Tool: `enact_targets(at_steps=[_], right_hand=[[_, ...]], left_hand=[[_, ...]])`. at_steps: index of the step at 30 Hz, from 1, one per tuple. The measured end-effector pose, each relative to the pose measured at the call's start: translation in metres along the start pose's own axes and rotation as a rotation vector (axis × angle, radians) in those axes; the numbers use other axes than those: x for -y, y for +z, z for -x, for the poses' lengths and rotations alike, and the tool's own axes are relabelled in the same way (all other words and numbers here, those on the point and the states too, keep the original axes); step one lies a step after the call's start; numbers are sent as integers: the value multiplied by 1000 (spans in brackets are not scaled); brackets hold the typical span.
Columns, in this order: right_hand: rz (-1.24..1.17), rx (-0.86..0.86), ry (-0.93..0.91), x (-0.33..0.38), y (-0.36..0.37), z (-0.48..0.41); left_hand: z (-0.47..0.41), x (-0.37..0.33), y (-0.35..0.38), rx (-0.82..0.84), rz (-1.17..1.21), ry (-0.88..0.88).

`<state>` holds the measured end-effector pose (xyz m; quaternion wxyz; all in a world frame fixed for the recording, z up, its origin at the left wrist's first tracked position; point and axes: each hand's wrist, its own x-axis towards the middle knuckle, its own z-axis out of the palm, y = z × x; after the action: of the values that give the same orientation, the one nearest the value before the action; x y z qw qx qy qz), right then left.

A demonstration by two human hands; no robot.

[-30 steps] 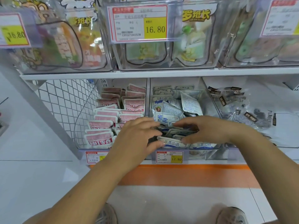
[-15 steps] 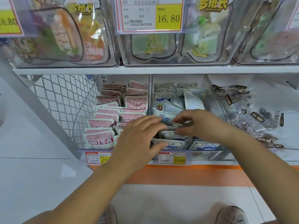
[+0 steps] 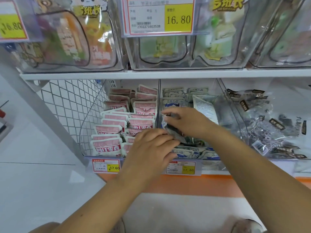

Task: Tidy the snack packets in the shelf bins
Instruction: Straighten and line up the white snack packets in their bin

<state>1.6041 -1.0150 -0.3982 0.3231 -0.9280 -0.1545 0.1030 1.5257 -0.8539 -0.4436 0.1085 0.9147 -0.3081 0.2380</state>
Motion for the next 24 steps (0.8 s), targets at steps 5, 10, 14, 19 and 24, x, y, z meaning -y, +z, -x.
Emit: enact_targets(at_steps=[5, 10, 14, 19, 24], right_hand=[[-92, -87, 156, -6, 18, -14], [-510, -221, 207, -13, 20, -8], [-643, -319, 136, -12, 16, 3], [-900, -446, 147, -12, -3, 14], [-845, -411, 146, -22, -24, 35]], left_hand=[[1, 0, 0, 6, 2, 25], [0, -9, 2, 66, -3, -13], [-3, -16, 1, 79, -9, -39], [-4, -23, -3, 168, -74, -73], [-7, -20, -8, 209, -69, -116]])
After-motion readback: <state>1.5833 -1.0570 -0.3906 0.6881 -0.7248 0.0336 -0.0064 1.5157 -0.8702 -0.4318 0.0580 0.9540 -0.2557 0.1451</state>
